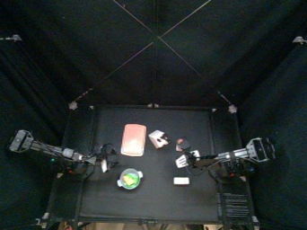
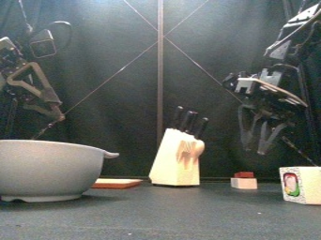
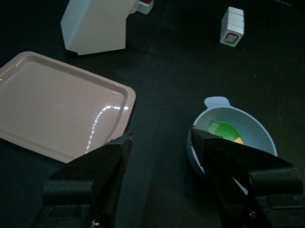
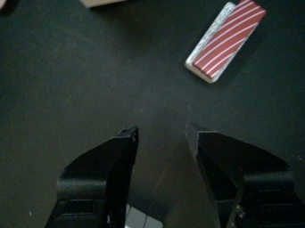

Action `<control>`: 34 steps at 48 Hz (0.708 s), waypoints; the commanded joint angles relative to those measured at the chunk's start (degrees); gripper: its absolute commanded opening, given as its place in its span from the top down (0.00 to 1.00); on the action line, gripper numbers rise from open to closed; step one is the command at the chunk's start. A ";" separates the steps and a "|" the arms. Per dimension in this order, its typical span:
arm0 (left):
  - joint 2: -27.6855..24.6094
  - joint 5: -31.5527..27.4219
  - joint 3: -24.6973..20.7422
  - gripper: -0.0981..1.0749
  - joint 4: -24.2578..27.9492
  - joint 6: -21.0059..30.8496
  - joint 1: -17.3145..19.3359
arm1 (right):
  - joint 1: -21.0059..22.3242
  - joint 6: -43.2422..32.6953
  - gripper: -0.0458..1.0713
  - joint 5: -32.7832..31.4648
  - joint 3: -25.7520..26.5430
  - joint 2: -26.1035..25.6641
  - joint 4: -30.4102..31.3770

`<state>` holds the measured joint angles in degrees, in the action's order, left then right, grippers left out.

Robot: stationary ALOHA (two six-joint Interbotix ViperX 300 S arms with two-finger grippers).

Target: Grab white sushi roll

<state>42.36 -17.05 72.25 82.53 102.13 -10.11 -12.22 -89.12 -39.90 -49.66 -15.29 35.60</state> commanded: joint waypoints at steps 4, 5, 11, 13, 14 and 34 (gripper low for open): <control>-0.18 -0.09 -0.70 0.15 0.00 0.09 0.09 | -6.94 5.98 0.22 1.23 0.79 -0.62 -0.88; -0.18 -0.09 -0.70 0.15 -0.09 0.09 0.09 | -7.65 6.77 0.22 1.32 0.88 -0.53 -1.05; -0.18 -0.09 -0.62 0.15 -0.09 0.09 0.00 | -11.60 9.23 0.22 1.32 1.76 -0.18 -2.55; -0.18 -0.09 -0.70 0.15 -0.09 0.09 0.09 | -12.48 9.49 0.22 1.32 2.02 0.00 -3.08; -0.18 -0.09 -0.70 0.15 -0.09 0.09 0.09 | -12.92 9.58 0.22 1.32 2.11 0.00 -3.16; -0.18 -0.18 -0.70 0.15 -0.26 0.09 0.00 | -18.02 12.66 0.22 1.58 1.93 4.04 -3.08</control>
<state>42.36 -17.14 72.33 82.18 102.13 -10.11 -29.97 -76.90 -38.50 -48.60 -11.43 32.26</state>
